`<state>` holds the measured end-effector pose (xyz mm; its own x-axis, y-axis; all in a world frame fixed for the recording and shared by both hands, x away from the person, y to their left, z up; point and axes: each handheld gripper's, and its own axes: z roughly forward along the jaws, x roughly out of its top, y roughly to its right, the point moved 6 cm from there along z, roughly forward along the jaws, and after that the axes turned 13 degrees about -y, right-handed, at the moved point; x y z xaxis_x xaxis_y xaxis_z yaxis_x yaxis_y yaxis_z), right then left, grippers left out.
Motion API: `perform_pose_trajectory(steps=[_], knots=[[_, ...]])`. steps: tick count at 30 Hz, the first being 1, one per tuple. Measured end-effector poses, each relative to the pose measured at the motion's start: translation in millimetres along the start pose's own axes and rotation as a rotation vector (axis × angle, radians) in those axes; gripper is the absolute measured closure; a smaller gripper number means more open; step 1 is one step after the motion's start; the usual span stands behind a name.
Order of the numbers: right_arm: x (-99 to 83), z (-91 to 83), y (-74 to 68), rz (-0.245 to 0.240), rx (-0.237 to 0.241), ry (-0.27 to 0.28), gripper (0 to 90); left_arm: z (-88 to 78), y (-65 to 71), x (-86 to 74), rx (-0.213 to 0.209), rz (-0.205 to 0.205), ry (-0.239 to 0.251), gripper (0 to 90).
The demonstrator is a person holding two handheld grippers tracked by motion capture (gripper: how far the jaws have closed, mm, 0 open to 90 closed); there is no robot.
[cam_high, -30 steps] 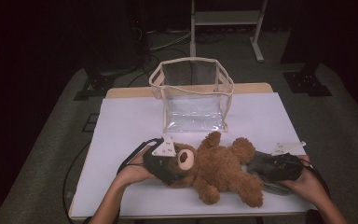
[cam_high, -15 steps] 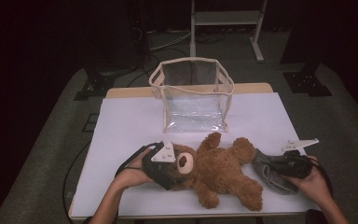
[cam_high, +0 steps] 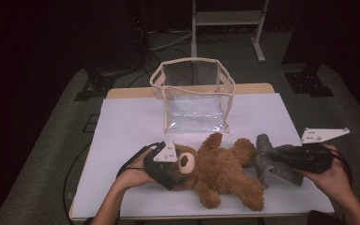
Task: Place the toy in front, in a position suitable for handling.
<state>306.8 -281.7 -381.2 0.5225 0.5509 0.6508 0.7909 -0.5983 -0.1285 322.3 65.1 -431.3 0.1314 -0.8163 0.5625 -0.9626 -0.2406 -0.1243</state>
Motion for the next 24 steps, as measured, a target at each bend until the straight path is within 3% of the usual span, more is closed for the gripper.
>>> perform_pose_trajectory(steps=[3,6,11,13,18,24], knots=[[21.4,11.6,-18.3,-0.072,0.045,-0.011,81.3,-0.1,0.1,0.0,0.0,0.001,0.0,8.3],[46.3,35.8,-39.8,-0.159,0.101,-0.034,81.2,-0.3,0.4,0.0,0.001,0.004,-0.003,8.3],[73.8,70.9,-63.6,-0.233,0.186,-0.053,80.0,-0.6,1.3,-0.3,0.0,0.008,-0.005,8.3],[78.8,82.3,-68.4,-0.252,0.189,-0.074,77.6,-0.5,1.4,-0.5,0.0,0.011,-0.007,8.3],[82.1,78.4,-68.8,-0.229,0.232,-0.074,55.8,0.2,1.7,-0.3,-0.001,0.008,-0.002,8.3],[83.5,61.1,-64.7,-0.195,0.22,-0.055,43.5,-0.4,2.5,-0.4,0.005,0.013,-0.011,8.3]])
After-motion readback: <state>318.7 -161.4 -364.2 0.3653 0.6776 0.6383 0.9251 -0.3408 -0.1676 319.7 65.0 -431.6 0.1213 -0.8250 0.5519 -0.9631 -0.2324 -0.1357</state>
